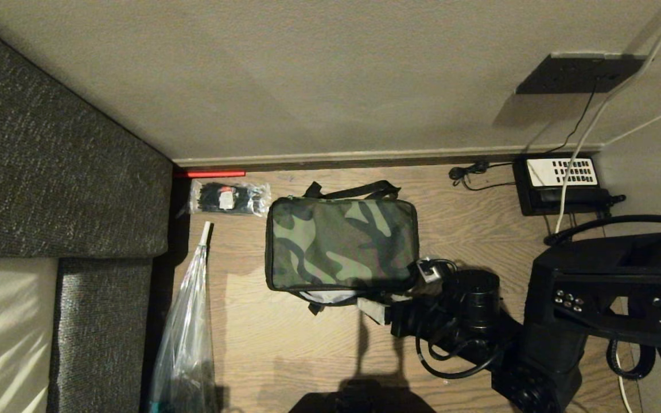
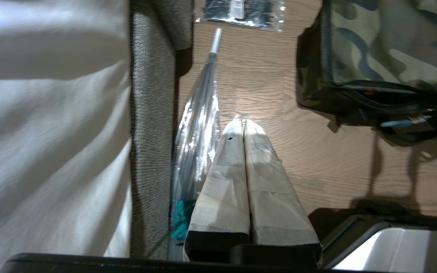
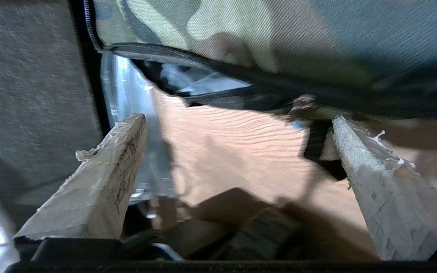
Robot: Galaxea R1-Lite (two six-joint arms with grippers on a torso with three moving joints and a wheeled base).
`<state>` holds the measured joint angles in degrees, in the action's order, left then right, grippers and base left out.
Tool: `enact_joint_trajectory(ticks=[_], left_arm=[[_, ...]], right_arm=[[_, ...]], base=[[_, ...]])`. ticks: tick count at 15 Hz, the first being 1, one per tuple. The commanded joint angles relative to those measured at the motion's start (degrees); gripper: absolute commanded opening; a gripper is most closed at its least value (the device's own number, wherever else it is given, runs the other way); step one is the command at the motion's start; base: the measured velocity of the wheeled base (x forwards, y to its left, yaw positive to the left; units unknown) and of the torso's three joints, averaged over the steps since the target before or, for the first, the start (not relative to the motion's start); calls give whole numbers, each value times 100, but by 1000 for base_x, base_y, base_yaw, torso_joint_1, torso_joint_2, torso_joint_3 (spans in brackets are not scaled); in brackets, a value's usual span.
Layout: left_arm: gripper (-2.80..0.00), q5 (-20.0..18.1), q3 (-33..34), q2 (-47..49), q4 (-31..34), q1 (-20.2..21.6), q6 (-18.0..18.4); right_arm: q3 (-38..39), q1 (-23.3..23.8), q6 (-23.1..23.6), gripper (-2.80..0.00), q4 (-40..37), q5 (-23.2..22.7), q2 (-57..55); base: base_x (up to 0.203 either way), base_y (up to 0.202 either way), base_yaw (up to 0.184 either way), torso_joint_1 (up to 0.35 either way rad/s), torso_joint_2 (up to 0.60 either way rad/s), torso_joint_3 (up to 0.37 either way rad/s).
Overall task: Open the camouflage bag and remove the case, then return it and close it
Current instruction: Open the top of the storage box
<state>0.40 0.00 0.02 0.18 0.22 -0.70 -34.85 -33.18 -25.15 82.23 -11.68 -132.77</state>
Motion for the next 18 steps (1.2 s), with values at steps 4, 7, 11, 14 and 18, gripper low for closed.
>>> enact_joint_trajectory(ticks=[4, 7, 11, 14, 18], left_arm=[[-280, 4, 18, -11, -1, 4, -1], [-280, 4, 18, -11, -1, 4, -1], [-280, 4, 18, -11, -1, 4, -1], [-280, 4, 18, -11, -1, 4, -1], [-280, 4, 18, -11, -1, 4, -1]], right_arm=[[-306, -57, -111, 0, -195, -13, -259], [-406, -68, -106, 0, -260, 27, -509], [-540, -104, -129, 0, -250, 36, -643], [-716, -145, -218, 0, -225, 112, -706], [-830, -189, -429, 0, -75, 105, -662]], base=[[0, 0, 0, 0, 0, 0], [0, 0, 0, 0, 0, 0], [0, 0, 0, 0, 0, 0], [0, 0, 0, 0, 0, 0], [0, 0, 0, 0, 0, 0]])
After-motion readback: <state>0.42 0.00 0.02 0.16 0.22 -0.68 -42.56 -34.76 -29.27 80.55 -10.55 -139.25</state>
